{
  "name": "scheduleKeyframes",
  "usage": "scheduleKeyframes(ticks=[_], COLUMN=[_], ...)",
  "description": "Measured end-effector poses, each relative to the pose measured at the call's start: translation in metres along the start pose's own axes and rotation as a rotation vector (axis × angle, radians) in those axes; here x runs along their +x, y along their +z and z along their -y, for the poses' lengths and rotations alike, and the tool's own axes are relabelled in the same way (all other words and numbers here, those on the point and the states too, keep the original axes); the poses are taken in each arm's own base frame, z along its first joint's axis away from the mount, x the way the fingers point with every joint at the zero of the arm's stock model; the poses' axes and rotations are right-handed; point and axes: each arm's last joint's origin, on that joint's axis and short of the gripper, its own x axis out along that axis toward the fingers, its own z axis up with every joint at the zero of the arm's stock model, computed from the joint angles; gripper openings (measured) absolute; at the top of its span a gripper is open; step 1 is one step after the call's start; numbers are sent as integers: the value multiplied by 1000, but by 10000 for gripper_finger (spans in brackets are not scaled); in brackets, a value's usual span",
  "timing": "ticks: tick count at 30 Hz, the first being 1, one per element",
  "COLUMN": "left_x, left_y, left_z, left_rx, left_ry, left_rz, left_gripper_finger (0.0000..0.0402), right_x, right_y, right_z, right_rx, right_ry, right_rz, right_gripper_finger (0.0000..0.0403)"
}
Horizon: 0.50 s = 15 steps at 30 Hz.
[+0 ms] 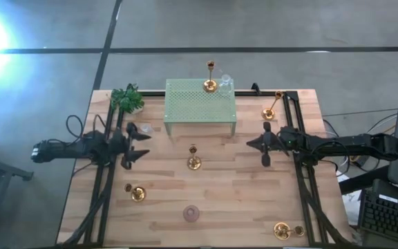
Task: Pick & Place candle stick holders
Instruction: Put the gold candle holder on the shelf
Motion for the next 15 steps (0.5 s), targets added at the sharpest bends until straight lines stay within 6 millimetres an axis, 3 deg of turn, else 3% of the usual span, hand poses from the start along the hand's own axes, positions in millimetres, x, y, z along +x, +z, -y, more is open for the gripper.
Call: scheduleKeyframes(ticks=[7,15], left_x=[-2,-5], left_y=[21,43], left_z=[0,2], left_rx=[-26,28], left_ry=[66,115], left_rz=[226,180], left_gripper_finger=[282,282], right_x=[0,0], right_y=[-1,-1], right_z=[4,4], right_rx=[-25,-33], right_ry=[-143,-157], right_rz=[-13,-14], right_gripper_finger=[8,8])
